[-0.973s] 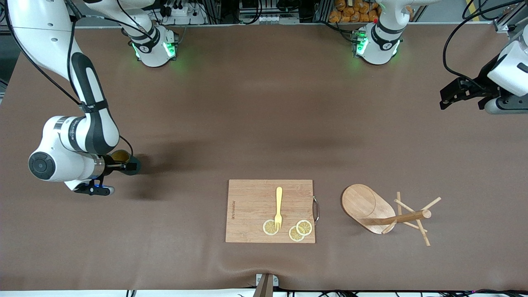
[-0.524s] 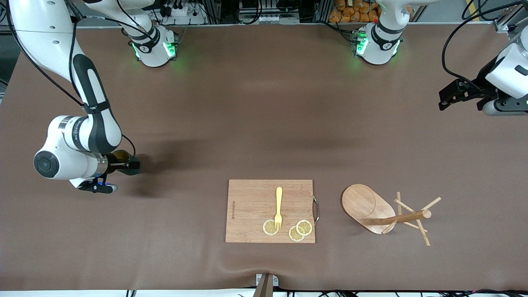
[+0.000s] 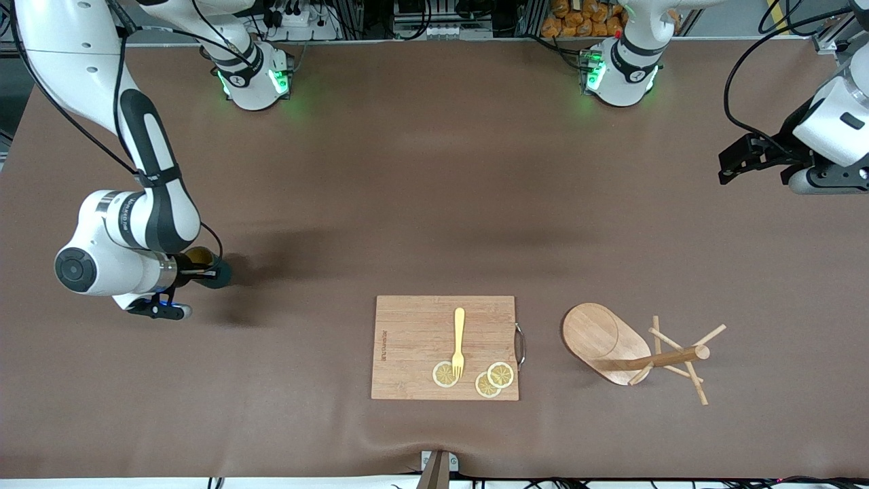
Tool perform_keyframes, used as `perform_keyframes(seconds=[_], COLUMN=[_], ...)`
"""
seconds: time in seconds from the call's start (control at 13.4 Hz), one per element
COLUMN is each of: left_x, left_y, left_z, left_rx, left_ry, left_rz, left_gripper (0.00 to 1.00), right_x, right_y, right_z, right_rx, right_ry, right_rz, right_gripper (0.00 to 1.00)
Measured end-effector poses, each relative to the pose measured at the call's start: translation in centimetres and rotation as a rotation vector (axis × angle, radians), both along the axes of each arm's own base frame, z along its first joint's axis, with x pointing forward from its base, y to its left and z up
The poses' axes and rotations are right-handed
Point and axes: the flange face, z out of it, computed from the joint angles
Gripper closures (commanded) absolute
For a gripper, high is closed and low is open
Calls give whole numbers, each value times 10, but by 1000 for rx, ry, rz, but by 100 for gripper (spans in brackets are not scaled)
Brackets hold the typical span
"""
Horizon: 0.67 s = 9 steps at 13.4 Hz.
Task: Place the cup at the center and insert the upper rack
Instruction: 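Close the right gripper around the teal mug's body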
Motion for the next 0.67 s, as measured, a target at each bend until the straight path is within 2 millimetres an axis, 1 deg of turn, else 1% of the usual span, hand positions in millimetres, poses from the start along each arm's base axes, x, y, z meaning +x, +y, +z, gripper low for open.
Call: perform_keyframes(seconds=[0.22,0.37,0.45,0.52,0.67], left_x=[0,0,0,0,0], left_y=[-2,-4,-4,-4,-5], left_z=[0,0,0,-1,-2], left_rx=[0,0,0,0,0], left_ry=[-5,-6,-5,-4,-1], left_rz=[-4,-7,-8,-8,-8], left_gripper=[0,0,0,0,0], right_x=[1,3,4,7,8], right_y=[-1,4,9,17,41], right_z=[3,6,11,20,47], right_rx=[-1,1,4,9,26], right_ry=[-5,-15,-26,-40,-65], right_rz=[-4,3,11,23,48], right_gripper=[100,100,100,100,100])
